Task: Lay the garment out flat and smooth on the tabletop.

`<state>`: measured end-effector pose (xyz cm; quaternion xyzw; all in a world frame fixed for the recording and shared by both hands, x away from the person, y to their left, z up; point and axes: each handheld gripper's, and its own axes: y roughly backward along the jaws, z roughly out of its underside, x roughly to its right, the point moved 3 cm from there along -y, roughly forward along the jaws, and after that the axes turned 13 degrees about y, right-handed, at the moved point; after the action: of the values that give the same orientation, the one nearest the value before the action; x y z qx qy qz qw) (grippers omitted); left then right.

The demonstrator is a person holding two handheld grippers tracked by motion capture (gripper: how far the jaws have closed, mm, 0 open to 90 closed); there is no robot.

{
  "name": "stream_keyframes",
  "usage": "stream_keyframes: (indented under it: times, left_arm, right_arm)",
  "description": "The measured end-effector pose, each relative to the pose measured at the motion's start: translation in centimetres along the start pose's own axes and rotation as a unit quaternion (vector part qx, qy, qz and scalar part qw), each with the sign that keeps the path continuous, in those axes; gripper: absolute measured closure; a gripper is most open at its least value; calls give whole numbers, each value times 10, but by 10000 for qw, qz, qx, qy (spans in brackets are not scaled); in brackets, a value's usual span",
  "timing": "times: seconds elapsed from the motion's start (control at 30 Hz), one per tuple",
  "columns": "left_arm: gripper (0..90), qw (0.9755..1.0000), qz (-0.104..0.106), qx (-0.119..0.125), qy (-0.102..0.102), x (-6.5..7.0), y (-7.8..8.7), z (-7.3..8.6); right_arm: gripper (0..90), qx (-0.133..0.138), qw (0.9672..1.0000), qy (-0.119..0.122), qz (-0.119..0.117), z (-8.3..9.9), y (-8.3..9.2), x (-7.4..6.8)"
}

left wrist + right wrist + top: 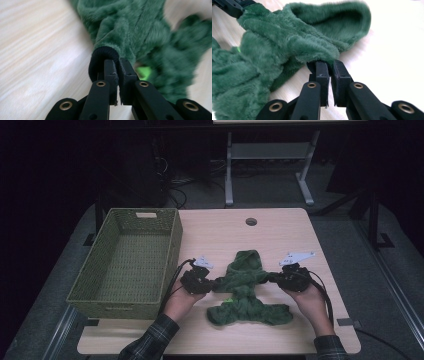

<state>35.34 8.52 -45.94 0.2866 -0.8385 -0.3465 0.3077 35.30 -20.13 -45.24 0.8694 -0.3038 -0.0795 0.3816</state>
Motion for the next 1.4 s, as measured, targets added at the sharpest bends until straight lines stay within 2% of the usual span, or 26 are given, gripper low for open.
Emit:
stream_keyframes:
  times: [0.07,0.13,0.2,0.33,0.4,0.47,0.5,0.53,0.57,0.63,0.73,0.8,0.87,0.93,1.03,1.13,1.2,1.23,1.4]
  left_arm:
    - [862,9999,-77,-113,-49,-3,-6,1]
    - [862,9999,-75,-114,23,-3,-12,3]
    - [862,9997,-75,-203,-66,-4,-13,4]
    - [856,9999,-37,-142,-5,-2,-17,5]
    - [839,9998,-2,-170,-83,-2,-15,4]
    - [750,10000,43,-44,1,0,-12,3]
    - [710,10000,32,-68,-57,-1,-10,1]
    - [668,10000,46,-12,-26,0,-7,0]
    - [592,9999,116,57,-3,2,-2,-2]
    - [577,9995,225,206,-10,7,7,-7]
    - [562,9987,250,433,-65,13,18,-17]
    - [566,9986,202,471,-140,14,22,-24]
    - [569,9985,135,497,-186,13,22,-32]
    - [573,9984,91,522,-199,11,19,-41]
    - [572,9983,53,545,-179,6,10,-55]
    - [570,9987,11,475,-169,-1,-4,-69]
    - [565,9990,-32,413,-186,-6,-15,-77]
    - [559,9990,-69,406,-172,-8,-20,-81]
    - [548,9994,-117,244,-215,-17,-43,-86]
  right_arm:
    - [846,-162,9998,-54,-70,5,-7,0]
    - [847,-245,9996,-85,-90,10,-13,1]
    - [847,-277,9994,-159,-129,15,-17,1]
    - [846,-312,9989,-272,-217,22,-23,3]
    - [823,-278,9989,-288,-236,21,-24,2]
    - [781,-269,9990,-261,-242,20,-23,1]
    - [741,-257,9991,-266,-229,19,-20,1]
    - [731,-242,9991,-283,-213,19,-18,1]
    - [698,-185,9992,-308,-185,17,-11,2]
    - [692,-127,9994,-292,-162,17,-7,3]
    - [672,28,9993,-341,-134,13,5,5]
    - [671,78,9993,-349,-85,8,12,8]
    - [671,244,9990,-360,-70,2,18,12]
    - [670,278,9989,-366,-29,-5,16,17]
    - [667,239,9987,-431,-94,-15,6,25]
    - [657,154,9987,-471,-111,-23,-7,34]
    - [653,141,9988,-460,-11,-27,-16,39]
    - [627,22,9982,-602,-78,-27,-25,45]
    - [610,-103,9974,-711,-70,-25,-41,50]
